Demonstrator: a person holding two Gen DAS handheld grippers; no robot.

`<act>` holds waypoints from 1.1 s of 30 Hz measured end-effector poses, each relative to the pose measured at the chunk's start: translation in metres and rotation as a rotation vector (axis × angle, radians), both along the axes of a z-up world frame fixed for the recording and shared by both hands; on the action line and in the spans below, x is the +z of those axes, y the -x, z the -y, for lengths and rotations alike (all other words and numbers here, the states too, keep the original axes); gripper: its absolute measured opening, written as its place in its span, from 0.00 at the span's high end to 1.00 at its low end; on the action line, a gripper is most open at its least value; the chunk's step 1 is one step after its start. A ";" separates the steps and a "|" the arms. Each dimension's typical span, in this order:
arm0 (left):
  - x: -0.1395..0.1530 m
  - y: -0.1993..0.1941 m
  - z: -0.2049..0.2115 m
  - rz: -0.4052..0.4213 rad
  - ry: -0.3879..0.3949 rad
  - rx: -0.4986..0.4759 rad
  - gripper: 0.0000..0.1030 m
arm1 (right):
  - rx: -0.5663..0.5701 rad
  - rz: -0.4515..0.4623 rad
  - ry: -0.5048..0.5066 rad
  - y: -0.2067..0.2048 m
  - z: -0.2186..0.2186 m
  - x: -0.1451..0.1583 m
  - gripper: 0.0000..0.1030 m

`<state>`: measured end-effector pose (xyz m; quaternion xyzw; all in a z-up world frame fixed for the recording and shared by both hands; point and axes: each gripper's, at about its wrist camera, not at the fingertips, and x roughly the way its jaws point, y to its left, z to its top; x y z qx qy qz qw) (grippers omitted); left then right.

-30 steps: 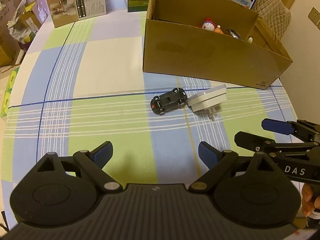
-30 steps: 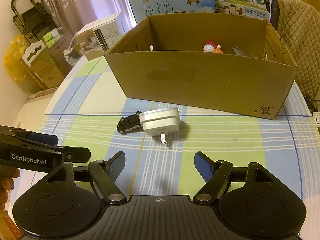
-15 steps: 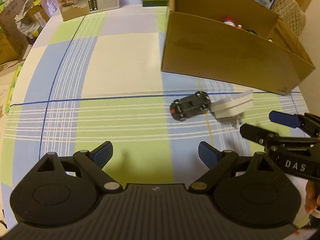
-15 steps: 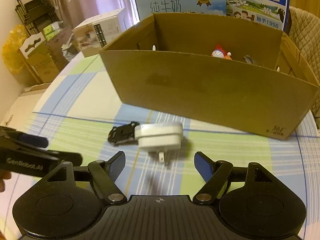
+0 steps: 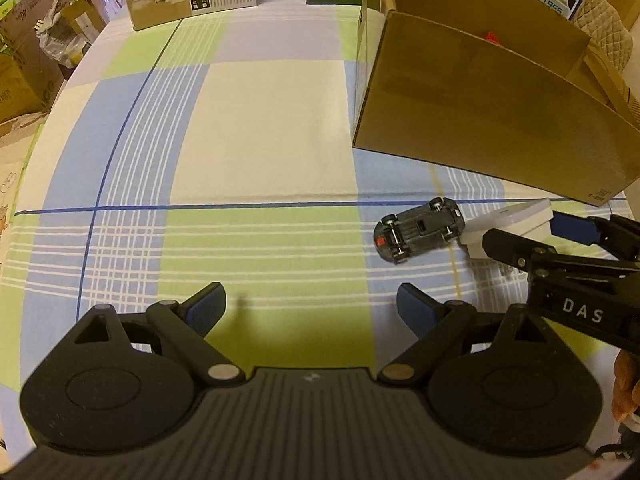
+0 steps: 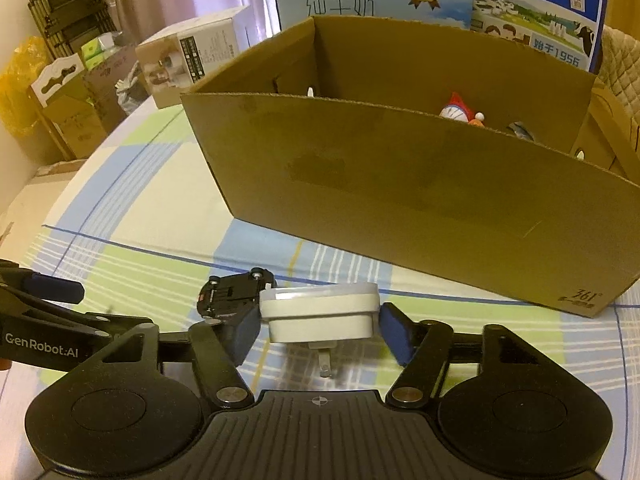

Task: Organize objects
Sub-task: 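Move the left tool toward the grey toy car while the right tool approaches the white plug adapter, then grasp the toy car with the left tool while the right tool grasps the plug adapter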

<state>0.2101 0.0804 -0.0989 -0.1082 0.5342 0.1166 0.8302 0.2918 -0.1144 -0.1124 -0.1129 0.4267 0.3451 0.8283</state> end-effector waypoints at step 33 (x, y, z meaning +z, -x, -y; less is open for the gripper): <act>-0.026 -0.071 0.033 0.029 0.138 0.048 0.38 | -0.202 0.029 0.008 -0.034 0.072 0.003 0.41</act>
